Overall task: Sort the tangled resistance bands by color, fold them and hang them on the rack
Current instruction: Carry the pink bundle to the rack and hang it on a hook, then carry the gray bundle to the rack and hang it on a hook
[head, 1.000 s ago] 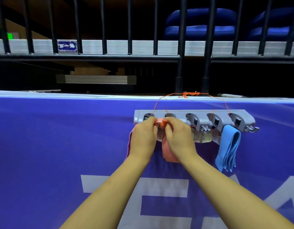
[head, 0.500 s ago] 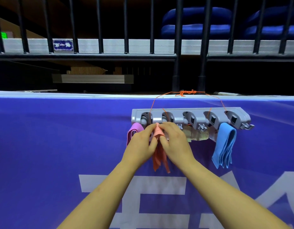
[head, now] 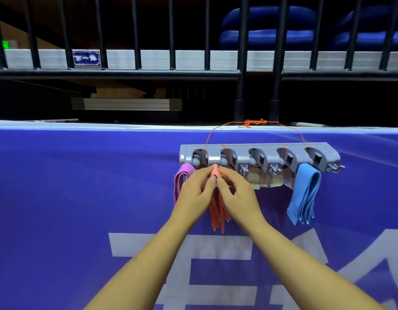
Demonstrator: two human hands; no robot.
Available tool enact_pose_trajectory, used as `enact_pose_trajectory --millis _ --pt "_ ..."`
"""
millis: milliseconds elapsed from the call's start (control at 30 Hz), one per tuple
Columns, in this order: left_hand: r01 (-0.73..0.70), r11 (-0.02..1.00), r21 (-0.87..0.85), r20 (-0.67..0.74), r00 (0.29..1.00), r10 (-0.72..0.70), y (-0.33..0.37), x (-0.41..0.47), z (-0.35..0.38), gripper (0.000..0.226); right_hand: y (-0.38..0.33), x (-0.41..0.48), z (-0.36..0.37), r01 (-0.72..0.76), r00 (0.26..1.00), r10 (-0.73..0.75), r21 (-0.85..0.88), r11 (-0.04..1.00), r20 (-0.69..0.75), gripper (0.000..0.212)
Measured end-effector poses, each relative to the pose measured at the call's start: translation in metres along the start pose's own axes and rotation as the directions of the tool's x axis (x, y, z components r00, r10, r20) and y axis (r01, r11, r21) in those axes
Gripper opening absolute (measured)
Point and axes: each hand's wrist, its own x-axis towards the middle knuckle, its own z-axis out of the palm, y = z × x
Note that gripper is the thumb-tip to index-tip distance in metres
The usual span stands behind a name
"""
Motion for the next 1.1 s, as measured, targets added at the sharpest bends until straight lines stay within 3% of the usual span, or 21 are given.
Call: enact_pose_trajectory --millis 333,500,600,767,1000,1100 --pt "0.153 0.987 -0.052 0.066 0.986 -0.150 0.000 -0.014 -0.001 0.041 0.003 -0.014 -0.012 -0.183 0.983 0.183 -0.021 0.983 0.024 0.032" --pt "0.177 0.984 -0.008 0.003 0.984 -0.177 -0.020 -0.066 -0.005 0.020 0.026 -0.070 -0.018 -0.318 0.946 0.322 -0.062 0.946 0.049 0.040" --pt "0.293 0.956 0.026 0.039 0.955 -0.294 -0.042 -0.111 0.000 0.012 0.044 -0.114 -0.017 -0.414 0.902 0.426 -0.137 0.900 0.067 0.041" --pt "0.510 0.831 0.224 0.179 0.816 -0.549 -0.094 -0.193 0.023 0.015 0.087 -0.196 -0.003 -0.521 0.794 0.590 -0.334 0.785 0.148 0.047" --pt "0.592 0.690 0.417 0.356 0.592 -0.723 -0.150 -0.323 0.048 0.013 0.126 -0.328 0.027 -0.601 0.581 0.768 -0.492 0.629 0.271 0.043" --pt "0.595 0.640 0.487 0.459 0.449 -0.767 -0.170 -0.378 0.054 0.029 0.131 -0.381 0.040 -0.616 0.485 0.816 -0.540 0.573 0.313 0.041"
